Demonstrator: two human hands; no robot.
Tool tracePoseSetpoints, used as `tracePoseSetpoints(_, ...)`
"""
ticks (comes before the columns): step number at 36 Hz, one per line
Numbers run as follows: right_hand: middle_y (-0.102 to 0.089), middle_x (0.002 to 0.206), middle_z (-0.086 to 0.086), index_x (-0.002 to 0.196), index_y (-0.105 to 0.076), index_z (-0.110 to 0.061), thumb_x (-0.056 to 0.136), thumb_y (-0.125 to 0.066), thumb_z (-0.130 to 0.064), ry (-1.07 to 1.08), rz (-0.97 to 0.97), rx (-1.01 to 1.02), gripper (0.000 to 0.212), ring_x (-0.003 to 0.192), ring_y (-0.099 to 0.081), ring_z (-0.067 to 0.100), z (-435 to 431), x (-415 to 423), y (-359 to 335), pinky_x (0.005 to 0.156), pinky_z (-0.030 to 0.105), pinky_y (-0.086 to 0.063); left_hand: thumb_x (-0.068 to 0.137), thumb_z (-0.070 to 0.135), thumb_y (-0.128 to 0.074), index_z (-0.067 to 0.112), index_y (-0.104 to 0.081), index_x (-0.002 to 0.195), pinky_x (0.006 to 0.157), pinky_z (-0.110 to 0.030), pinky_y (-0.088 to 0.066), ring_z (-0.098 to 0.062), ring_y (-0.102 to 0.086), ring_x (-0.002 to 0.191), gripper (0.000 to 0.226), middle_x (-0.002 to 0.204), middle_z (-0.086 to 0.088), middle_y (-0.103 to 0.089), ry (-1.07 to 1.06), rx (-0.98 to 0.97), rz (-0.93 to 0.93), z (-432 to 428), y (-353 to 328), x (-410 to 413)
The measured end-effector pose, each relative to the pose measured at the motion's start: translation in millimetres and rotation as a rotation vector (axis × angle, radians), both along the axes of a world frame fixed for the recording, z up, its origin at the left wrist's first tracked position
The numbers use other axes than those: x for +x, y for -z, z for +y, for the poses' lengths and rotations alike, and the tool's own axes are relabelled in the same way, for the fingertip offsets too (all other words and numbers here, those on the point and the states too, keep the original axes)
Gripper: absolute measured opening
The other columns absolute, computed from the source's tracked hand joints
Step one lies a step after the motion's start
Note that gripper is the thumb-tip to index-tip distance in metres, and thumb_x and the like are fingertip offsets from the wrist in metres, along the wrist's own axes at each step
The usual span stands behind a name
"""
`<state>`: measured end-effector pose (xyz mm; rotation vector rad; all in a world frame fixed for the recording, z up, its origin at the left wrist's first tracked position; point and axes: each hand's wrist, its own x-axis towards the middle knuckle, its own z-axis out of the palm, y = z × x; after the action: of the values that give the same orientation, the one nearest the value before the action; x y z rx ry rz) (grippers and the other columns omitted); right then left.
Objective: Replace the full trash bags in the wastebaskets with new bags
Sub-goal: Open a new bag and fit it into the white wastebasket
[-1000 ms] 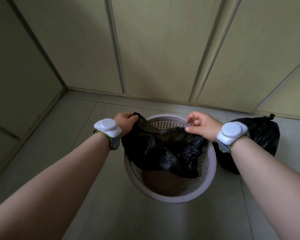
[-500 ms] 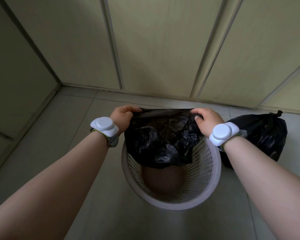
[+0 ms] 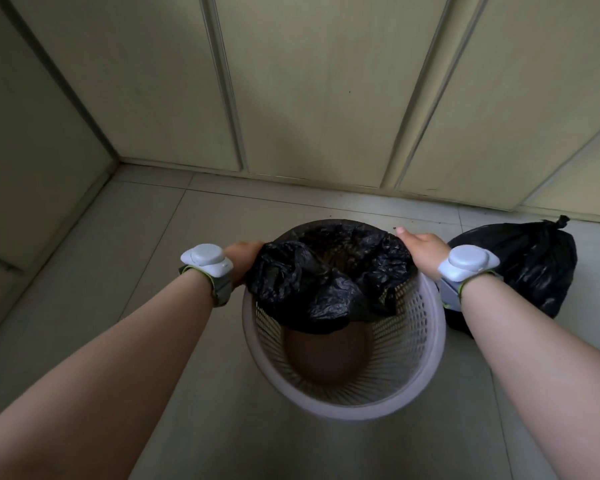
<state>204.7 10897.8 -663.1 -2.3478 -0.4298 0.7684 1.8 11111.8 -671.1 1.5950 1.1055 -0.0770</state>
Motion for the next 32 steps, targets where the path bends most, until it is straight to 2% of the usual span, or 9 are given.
tracePoseSetpoints(2,-0.061,0.122,0.014,0.12,-0.062,-0.007,0.096,-0.044,-0.043,0.049,0.012,0.047,0.047,0.113,-0.055,0.031,-4,0,0,0.093,0.03,-0.037,0.098,0.025,-0.041,0.002,-0.051,0.127,0.087,-0.035,-0.041,-0.037,-0.052,0.115,0.039,0.125,-0.023,-0.055,0.065,0.117,0.104,4,-3,0)
tracePoseSetpoints(4,-0.058,0.127,0.011,0.123,-0.059,-0.009,0.096,-0.046,-0.041,0.068,0.036,0.105,0.044,0.118,-0.052,0.029,-7,-1,-2,0.098,0.03,-0.036,0.097,0.031,-0.038,0.011,-0.062,0.11,0.078,-0.029,-0.039,-0.032,-0.057,0.1,0.034,0.111,-0.016,-0.062,0.072,0.27,0.088,11,-9,4)
tracePoseSetpoints(10,-0.063,0.119,0.01,0.12,-0.061,-0.01,0.093,-0.054,-0.034,0.086,0.066,0.188,0.036,0.106,-0.059,0.026,-20,-3,-10,0.092,0.035,-0.047,0.091,0.028,-0.054,0.01,-0.063,0.102,0.079,-0.022,-0.032,-0.018,-0.052,0.095,0.022,0.101,-0.004,-0.059,0.263,0.852,-0.294,-21,-51,22)
tracePoseSetpoints(14,-0.065,0.114,0.008,0.115,-0.064,-0.017,0.089,-0.056,-0.045,0.097,0.162,0.163,0.039,0.101,-0.061,0.026,-30,-4,-12,0.088,0.037,-0.049,0.085,0.042,-0.061,0.017,-0.06,0.115,0.086,-0.024,-0.039,-0.02,-0.054,0.106,0.038,0.112,-0.003,-0.062,0.728,0.792,-0.294,-73,-67,28)
tracePoseSetpoints(17,-0.059,0.116,0.0,0.123,-0.059,-0.024,0.084,-0.055,-0.059,0.103,0.211,0.106,0.052,0.105,-0.055,0.023,-36,-2,-16,0.088,0.036,-0.044,0.072,0.061,-0.065,0.029,-0.042,0.132,0.103,-0.037,-0.033,-0.021,-0.042,0.121,0.072,0.129,0.002,-0.05,1.018,0.818,-0.039,-99,-47,30)
tracePoseSetpoints(20,-0.055,0.117,0.001,0.122,-0.059,-0.022,0.084,-0.061,-0.047,0.112,0.24,0.054,0.045,0.103,-0.049,0.022,-42,0,-19,0.084,0.036,-0.043,0.069,0.058,-0.068,0.031,-0.03,0.138,0.11,-0.042,-0.022,-0.025,-0.038,0.124,0.083,0.13,0.0,-0.047,1.172,0.953,0.152,-112,-27,29)
tracePoseSetpoints(23,-0.063,0.113,0.009,0.11,-0.066,-0.018,0.083,-0.059,-0.013,0.138,0.302,0.112,0.028,0.1,-0.056,0.023,-48,1,-21,0.079,0.032,-0.046,0.082,0.038,-0.061,0.029,-0.033,0.136,0.111,-0.042,-0.019,-0.027,-0.043,0.12,0.062,0.124,-0.001,-0.051,1.186,1.1,0.213,-115,-20,27)
tracePoseSetpoints(27,-0.065,0.105,0.011,0.112,-0.065,-0.013,0.083,-0.05,0.009,0.172,0.313,0.266,0.039,0.096,-0.062,0.024,-56,1,-19,0.083,0.037,-0.053,0.092,0.027,-0.043,0.025,-0.054,0.119,0.1,-0.034,-0.032,-0.024,-0.054,0.108,0.029,0.111,0.0,-0.061,1.128,1.19,0.101,-112,-18,25)
tracePoseSetpoints(32,-0.062,0.083,0.008,0.115,-0.062,-0.009,0.09,-0.052,0.003,0.331,0.403,0.467,0.029,0.068,-0.055,0.018,-61,2,-12,0.054,0.024,-0.047,0.09,0.044,-0.023,0.015,-0.066,0.109,0.085,-0.031,-0.046,-0.026,-0.059,0.097,0.055,0.106,-0.004,-0.063,1.024,1.08,-0.205,-115,-21,19)
